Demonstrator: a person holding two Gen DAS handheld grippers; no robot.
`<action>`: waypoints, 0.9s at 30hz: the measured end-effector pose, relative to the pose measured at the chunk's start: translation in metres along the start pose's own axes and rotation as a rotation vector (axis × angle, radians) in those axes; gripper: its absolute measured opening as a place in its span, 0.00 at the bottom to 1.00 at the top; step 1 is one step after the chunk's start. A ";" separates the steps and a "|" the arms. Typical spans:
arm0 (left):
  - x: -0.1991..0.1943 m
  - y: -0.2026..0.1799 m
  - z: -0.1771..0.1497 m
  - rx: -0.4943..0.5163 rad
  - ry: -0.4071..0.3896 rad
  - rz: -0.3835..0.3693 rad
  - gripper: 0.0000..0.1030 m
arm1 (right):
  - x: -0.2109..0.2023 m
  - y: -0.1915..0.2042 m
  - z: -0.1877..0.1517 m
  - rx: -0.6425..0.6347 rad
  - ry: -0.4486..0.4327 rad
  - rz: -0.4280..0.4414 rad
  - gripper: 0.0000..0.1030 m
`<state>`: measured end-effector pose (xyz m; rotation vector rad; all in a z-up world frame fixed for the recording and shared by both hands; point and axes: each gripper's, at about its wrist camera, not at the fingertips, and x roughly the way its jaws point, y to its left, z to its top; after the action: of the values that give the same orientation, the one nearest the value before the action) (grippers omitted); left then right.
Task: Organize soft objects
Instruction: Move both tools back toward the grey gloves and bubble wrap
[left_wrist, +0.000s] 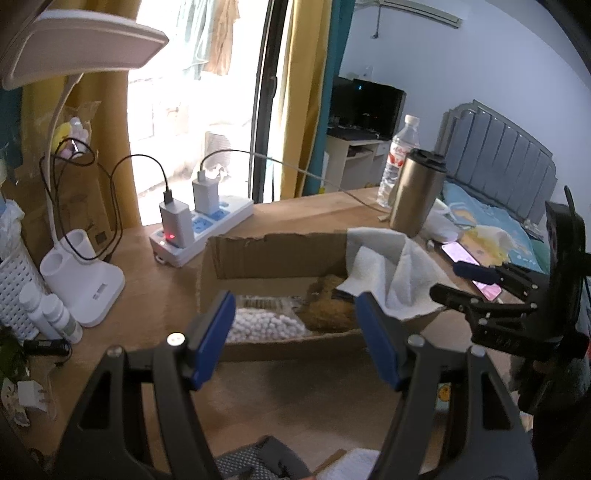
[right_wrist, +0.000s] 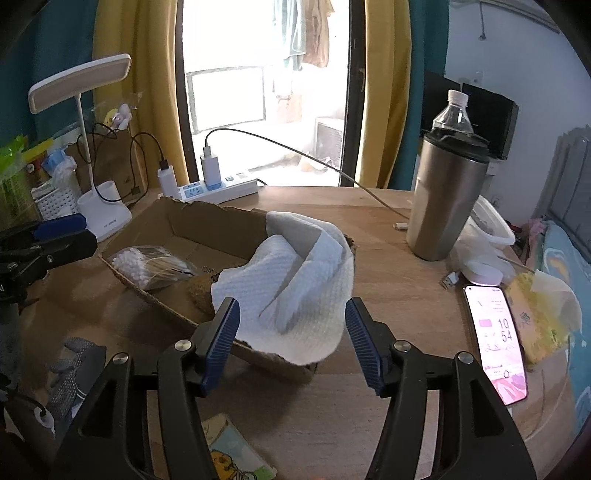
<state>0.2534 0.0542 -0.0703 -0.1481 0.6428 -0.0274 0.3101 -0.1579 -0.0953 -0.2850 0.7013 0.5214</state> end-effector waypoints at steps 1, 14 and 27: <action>-0.002 -0.002 -0.001 0.002 -0.002 -0.001 0.68 | -0.002 -0.001 -0.001 0.003 -0.002 -0.001 0.61; -0.024 -0.010 -0.009 0.005 -0.030 -0.007 0.68 | -0.028 0.002 -0.008 0.007 -0.031 -0.019 0.61; -0.045 -0.012 -0.026 -0.001 -0.047 -0.019 0.68 | -0.051 0.013 -0.019 -0.008 -0.051 -0.033 0.61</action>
<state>0.2021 0.0420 -0.0619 -0.1555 0.5946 -0.0418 0.2598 -0.1729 -0.0753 -0.2895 0.6438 0.4990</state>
